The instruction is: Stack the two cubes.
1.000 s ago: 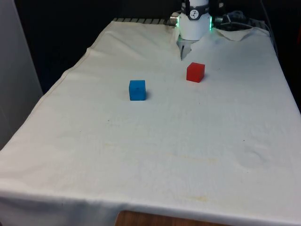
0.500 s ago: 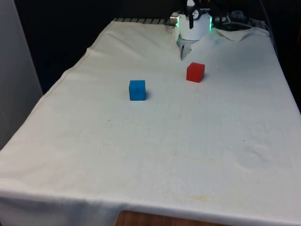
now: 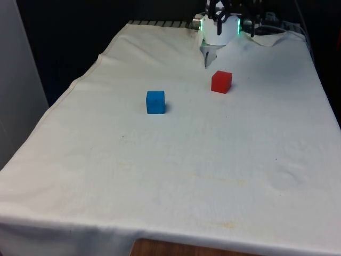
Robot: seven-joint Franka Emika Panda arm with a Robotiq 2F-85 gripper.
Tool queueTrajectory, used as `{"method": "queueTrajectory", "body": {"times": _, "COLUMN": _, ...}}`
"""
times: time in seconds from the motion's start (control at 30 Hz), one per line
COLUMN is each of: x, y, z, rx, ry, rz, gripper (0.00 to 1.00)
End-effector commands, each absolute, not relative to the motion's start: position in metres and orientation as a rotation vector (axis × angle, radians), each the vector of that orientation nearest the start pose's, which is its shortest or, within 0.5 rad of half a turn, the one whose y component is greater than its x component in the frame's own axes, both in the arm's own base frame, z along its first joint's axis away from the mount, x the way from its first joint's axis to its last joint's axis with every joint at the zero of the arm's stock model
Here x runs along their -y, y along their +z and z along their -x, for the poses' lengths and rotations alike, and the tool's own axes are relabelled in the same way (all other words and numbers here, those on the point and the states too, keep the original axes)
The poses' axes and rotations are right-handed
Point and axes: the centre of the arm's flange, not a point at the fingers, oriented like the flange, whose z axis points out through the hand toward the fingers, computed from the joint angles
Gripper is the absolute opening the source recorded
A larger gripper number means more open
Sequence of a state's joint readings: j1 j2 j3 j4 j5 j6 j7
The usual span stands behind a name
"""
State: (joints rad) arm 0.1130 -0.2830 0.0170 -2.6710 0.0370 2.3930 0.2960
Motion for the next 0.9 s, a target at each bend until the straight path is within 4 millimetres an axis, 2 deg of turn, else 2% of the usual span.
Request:
{"method": "queueTrajectory", "body": {"times": 0.0, "x": -0.053, "y": 0.329, "z": -0.397, "rx": -0.302, "ry": -0.007, "rz": 3.11, "gripper": 1.0}}
{"method": "queueTrajectory", "body": {"times": 0.27, "x": -0.059, "y": 0.324, "z": -0.388, "rx": -0.274, "ry": 0.006, "rz": 3.117, "gripper": 1.0}}
{"method": "queueTrajectory", "body": {"times": 0.5, "x": -0.066, "y": 0.311, "z": -0.37, "rx": -0.268, "ry": -0.074, "rz": 3.131, "gripper": 1.0}}
{"method": "queueTrajectory", "body": {"times": 0.87, "x": -0.069, "y": 0.301, "z": -0.36, "rx": -0.263, "ry": -0.106, "rz": 3.13, "gripper": 1.0}}
